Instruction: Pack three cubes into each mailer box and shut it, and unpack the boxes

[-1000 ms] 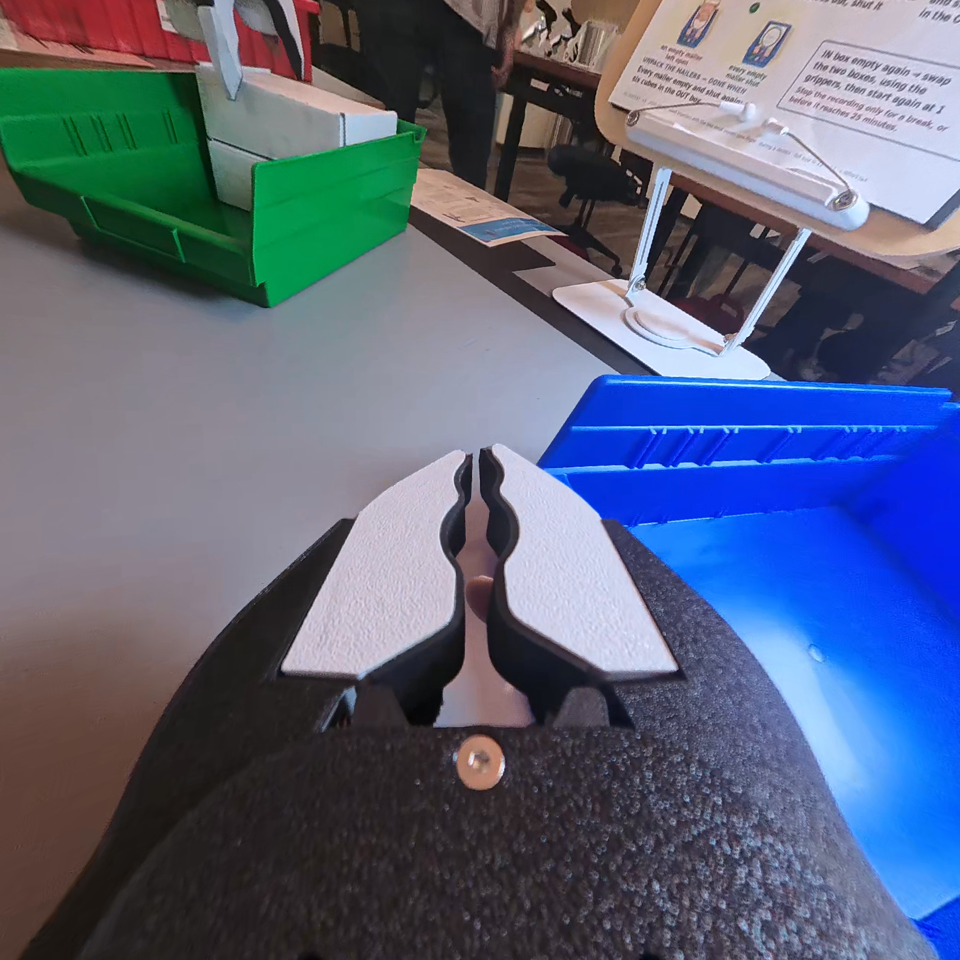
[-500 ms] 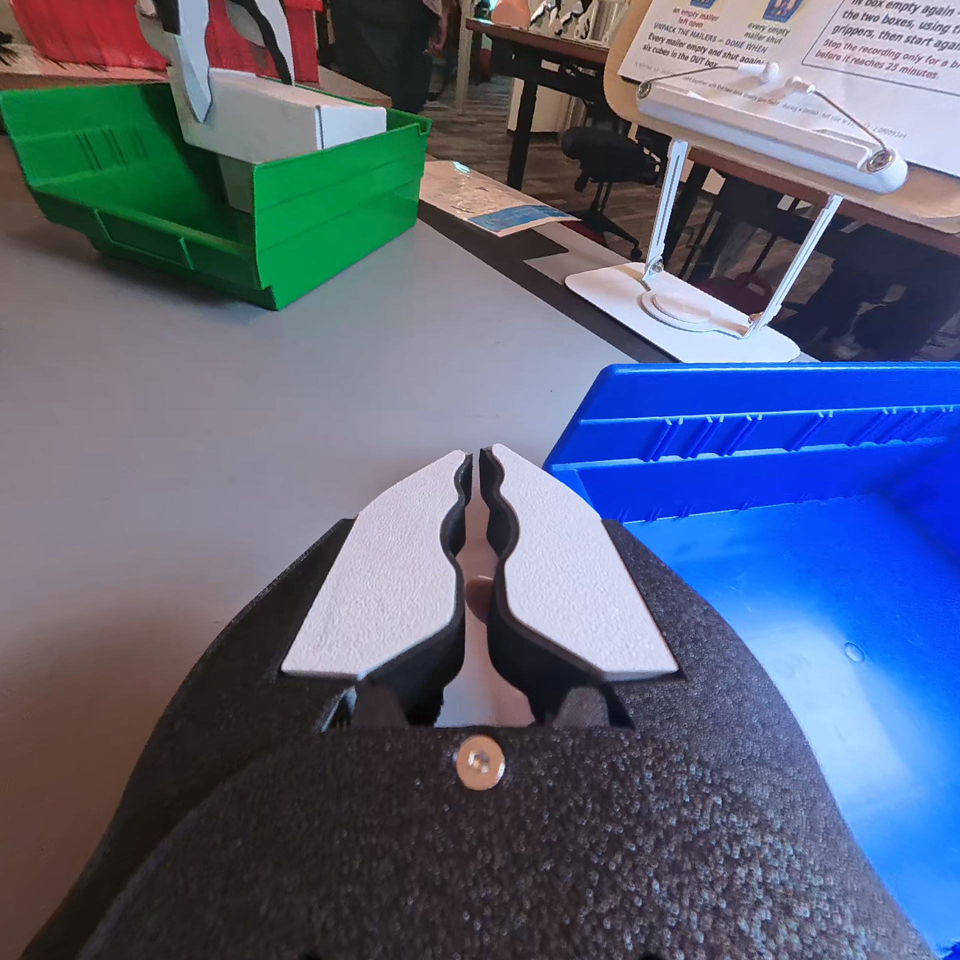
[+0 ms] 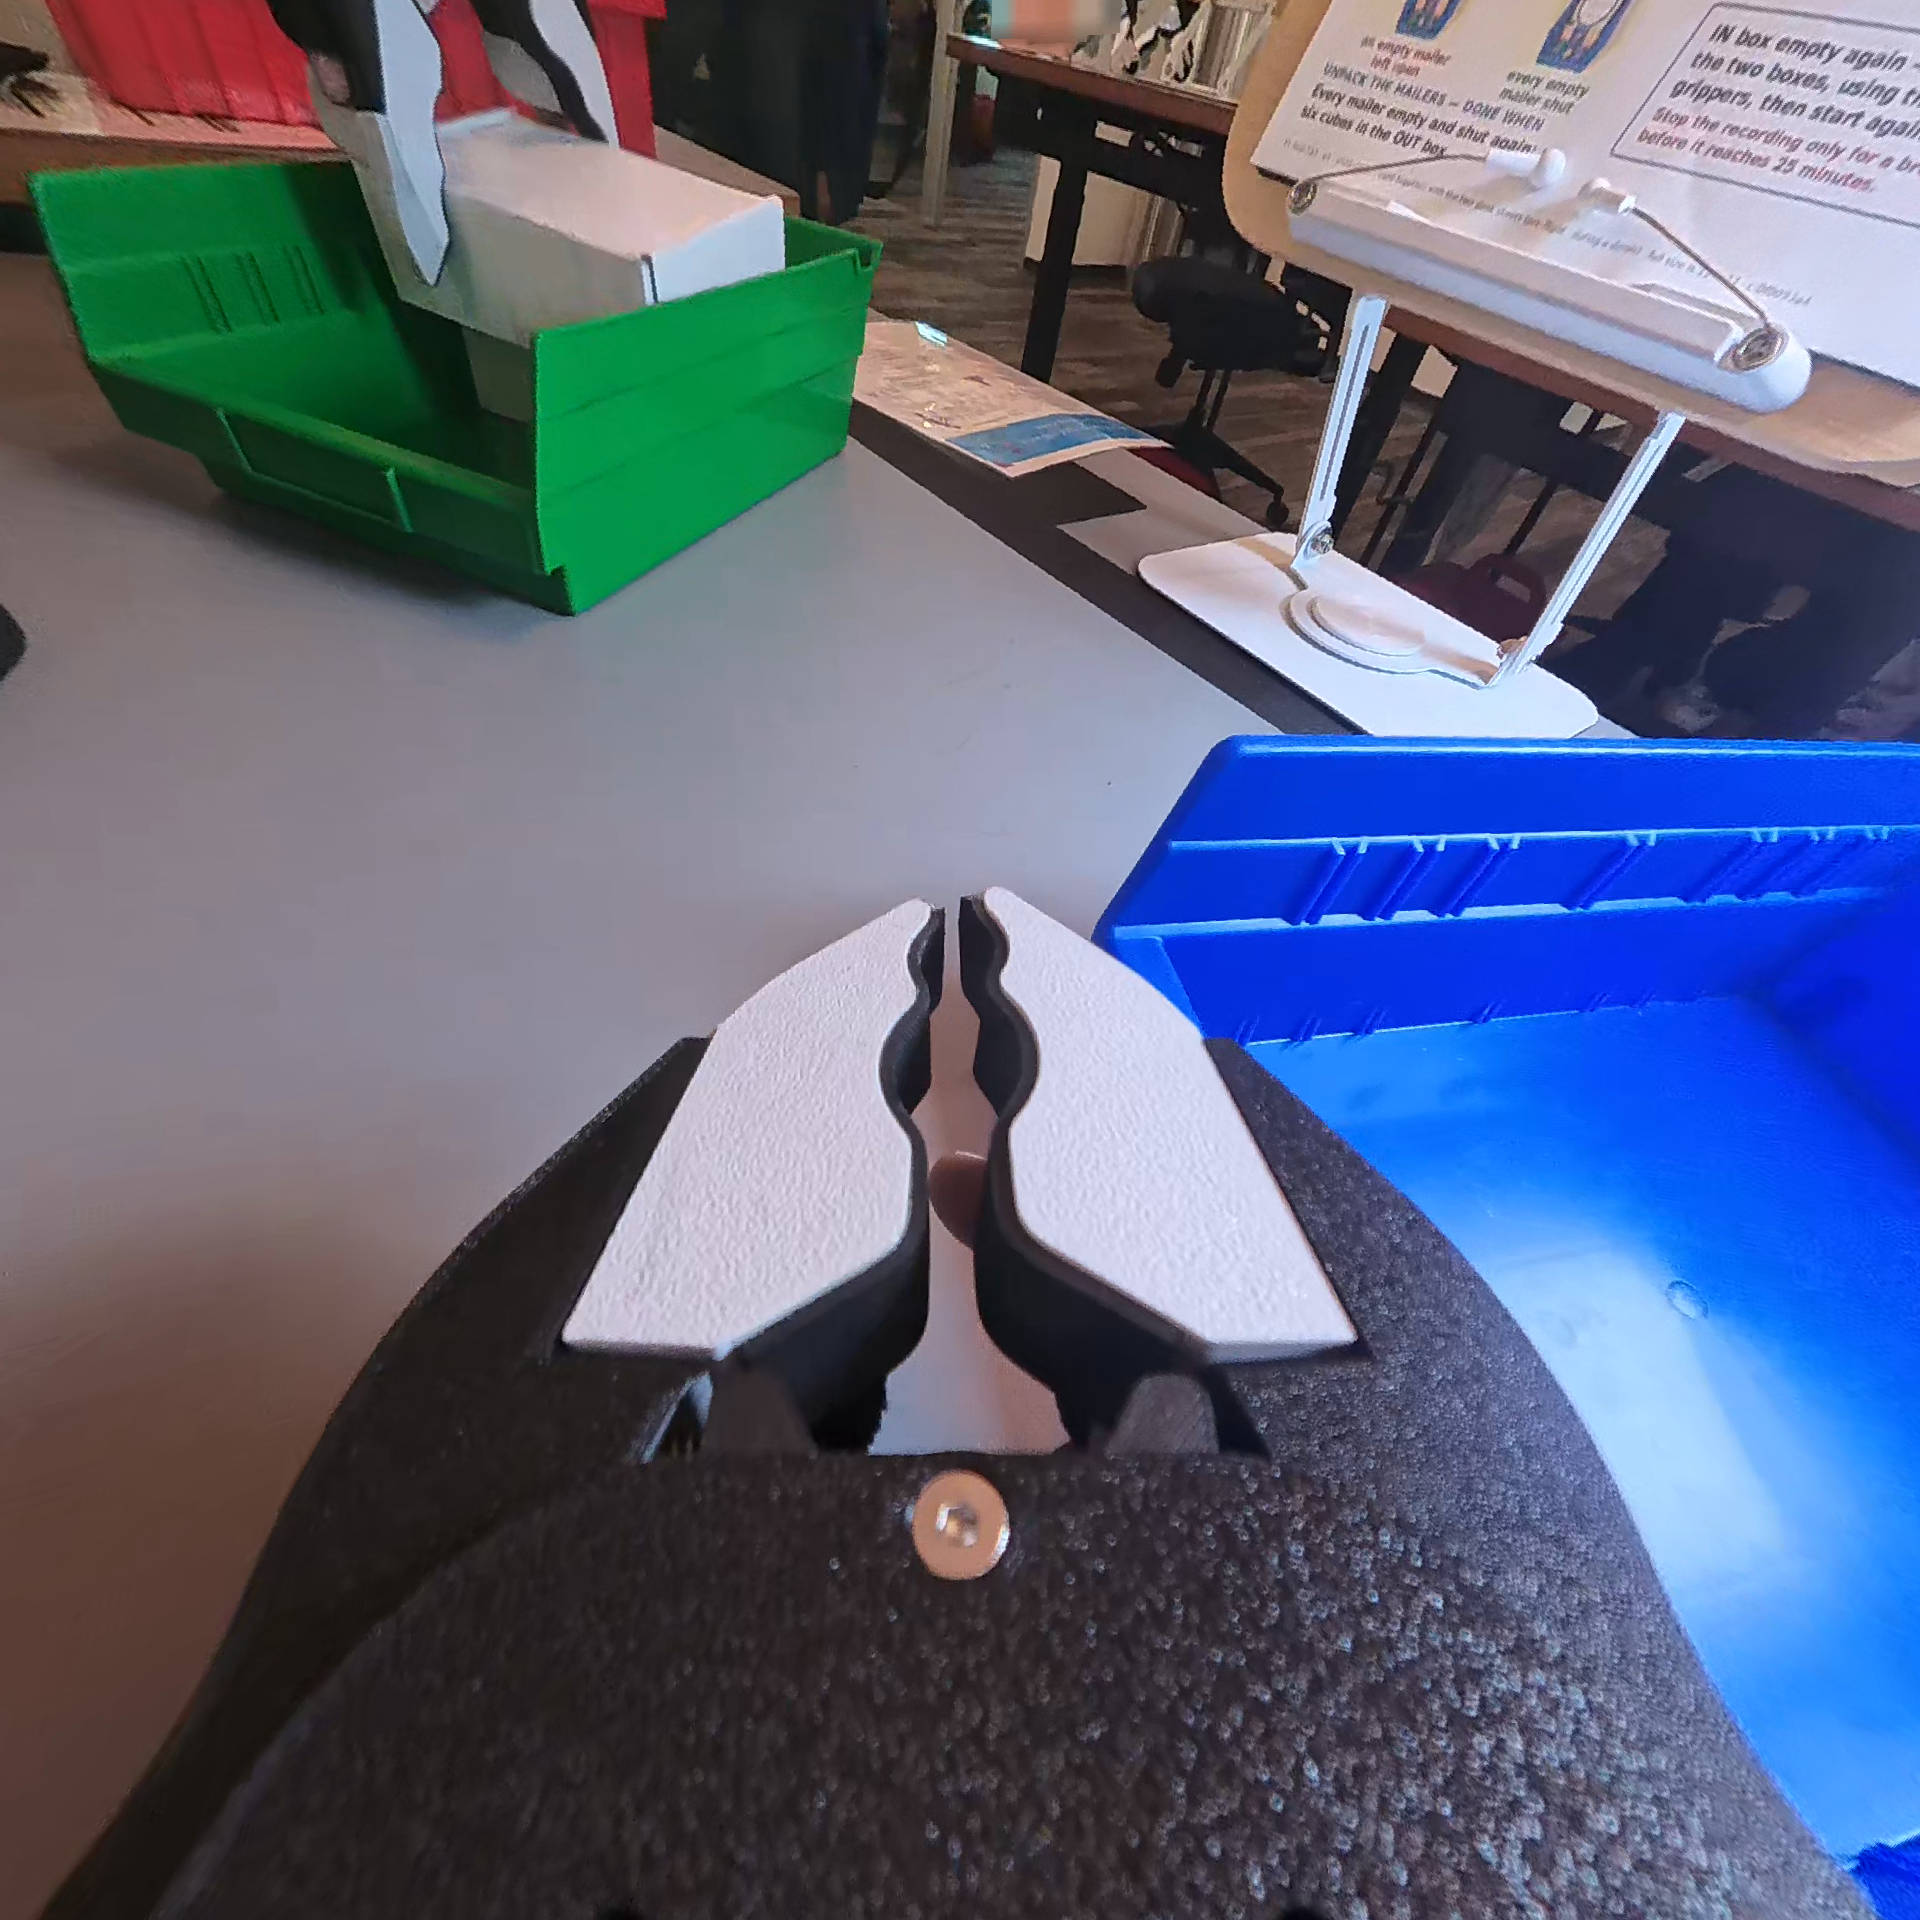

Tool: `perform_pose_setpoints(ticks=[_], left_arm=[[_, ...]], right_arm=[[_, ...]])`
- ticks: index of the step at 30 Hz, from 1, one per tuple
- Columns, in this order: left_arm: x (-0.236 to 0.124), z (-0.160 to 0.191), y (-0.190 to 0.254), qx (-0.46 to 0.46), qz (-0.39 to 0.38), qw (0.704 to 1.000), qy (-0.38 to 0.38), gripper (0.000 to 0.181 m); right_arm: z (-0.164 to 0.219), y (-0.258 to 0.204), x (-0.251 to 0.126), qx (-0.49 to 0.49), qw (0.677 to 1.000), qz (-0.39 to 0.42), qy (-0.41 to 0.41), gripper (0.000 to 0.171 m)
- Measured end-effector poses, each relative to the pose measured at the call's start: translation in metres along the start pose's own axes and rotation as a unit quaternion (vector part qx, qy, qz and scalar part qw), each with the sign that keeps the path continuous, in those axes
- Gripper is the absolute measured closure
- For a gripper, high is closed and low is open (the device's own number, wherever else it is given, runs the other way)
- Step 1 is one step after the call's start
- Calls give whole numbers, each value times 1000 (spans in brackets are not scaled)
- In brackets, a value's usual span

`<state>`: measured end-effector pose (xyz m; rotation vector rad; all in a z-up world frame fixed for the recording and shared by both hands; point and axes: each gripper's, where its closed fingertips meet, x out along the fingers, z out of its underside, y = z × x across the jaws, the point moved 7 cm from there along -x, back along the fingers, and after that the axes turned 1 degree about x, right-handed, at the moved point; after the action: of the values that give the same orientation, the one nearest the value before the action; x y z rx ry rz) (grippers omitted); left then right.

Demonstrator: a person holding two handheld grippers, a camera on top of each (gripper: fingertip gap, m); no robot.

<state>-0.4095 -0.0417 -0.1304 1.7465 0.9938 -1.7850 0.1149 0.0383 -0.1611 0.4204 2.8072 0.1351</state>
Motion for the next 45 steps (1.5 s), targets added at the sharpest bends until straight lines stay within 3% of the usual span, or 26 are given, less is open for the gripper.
perform_pose_setpoints(ticks=[10,17,20,25,27,30,34,35,37,41,43,45], left_arm=[[-63,-7,54,5,-15,981,193,52],[-83,-78,173,134,120,923,341,51],[-69,-111,223,192,203,896,344,51],[-39,-150,276,256,314,871,278,51],[-29,-160,286,267,339,867,249,51],[-19,-166,295,285,354,862,227,51],[-21,-171,292,225,377,848,297,56],[-27,-170,287,212,369,838,341,67],[-42,-166,273,180,326,814,445,73],[-69,-143,254,122,242,768,580,79],[-77,-133,248,84,219,734,638,85],[-70,-135,242,35,199,723,660,90]], right_arm=[[-12,-13,-7,-33,999,-10,23,167],[-40,-55,-11,-178,981,-11,82,132],[-52,-83,-14,-302,947,3,113,117],[-53,-128,-18,-493,858,18,145,94],[-46,-141,-15,-526,840,2,136,89],[-31,-152,-9,-545,828,-35,123,97],[-26,-141,-13,-518,847,-51,110,99],[-26,-137,-15,-502,856,-60,105,99],[-28,-126,-19,-445,886,-71,112,101],[-40,-90,-31,-324,934,-67,133,102],[-47,-71,-38,-249,953,-68,159,102],[-50,-55,-40,-182,965,-77,169,103]])
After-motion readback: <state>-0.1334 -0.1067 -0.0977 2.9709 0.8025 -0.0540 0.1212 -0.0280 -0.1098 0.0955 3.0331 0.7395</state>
